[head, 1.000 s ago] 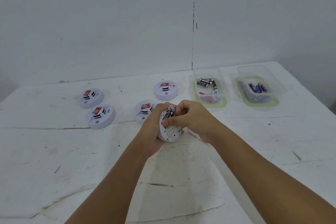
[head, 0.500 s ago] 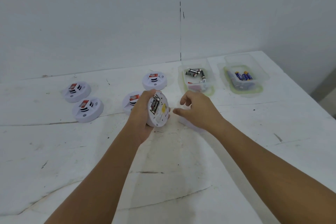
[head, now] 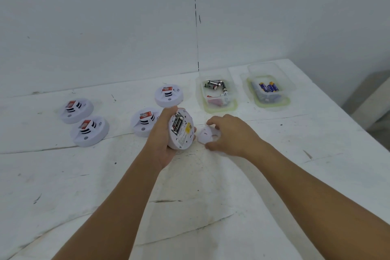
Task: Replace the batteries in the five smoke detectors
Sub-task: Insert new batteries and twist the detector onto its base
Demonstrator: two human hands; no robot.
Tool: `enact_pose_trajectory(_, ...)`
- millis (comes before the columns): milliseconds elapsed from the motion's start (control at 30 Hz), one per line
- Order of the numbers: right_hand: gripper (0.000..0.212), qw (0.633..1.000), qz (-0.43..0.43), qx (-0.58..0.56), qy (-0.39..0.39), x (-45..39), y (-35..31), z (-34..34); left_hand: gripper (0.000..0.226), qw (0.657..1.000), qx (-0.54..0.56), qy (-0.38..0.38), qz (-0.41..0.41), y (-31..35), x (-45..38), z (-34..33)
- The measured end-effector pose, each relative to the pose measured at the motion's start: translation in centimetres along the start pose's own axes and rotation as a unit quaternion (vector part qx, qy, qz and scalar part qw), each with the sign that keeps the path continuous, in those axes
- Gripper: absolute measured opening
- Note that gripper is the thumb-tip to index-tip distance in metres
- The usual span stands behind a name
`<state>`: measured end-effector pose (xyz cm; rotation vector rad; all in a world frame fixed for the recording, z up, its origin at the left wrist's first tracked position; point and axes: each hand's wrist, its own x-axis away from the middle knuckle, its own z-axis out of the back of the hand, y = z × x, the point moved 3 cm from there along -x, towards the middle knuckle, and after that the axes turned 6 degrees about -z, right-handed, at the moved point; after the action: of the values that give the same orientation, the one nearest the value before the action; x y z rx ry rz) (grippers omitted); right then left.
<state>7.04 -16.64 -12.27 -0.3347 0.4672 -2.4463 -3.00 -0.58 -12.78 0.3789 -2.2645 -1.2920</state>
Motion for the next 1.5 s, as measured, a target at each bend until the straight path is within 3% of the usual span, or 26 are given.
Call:
enact_pose_trajectory(200,0.068,0.985,0.047,-0.099,0.133,0.3,-0.2,0.5,0.041,0.998,0.062,0.009,0.029,0.3,0.1,0.6)
enact_pose_trajectory(367,0.061,0.935,0.156,-0.243,0.205,1.2,-2.5,1.4,0.045,0.994,0.099,-0.012,0.051,0.7,0.4,0.1)
enact_pose_trajectory(500,0.057,0.920,0.227,-0.257,0.190,1.8,-4.6,0.4,0.051,0.988,0.119,-0.055,0.076,0.9,1.1,-1.1)
enact_pose_trajectory(1100,0.053,0.914,0.221,-0.286,0.183,1.1,-4.3,-0.8,0.046,0.986,0.121,-0.070,0.095,1.1,1.0,-1.2)
enact_pose_trajectory(1500,0.041,0.916,0.178,-0.335,0.131,0.6,-4.4,-1.1,0.049,0.984,0.124,-0.073,0.105,1.0,0.5,-0.6)
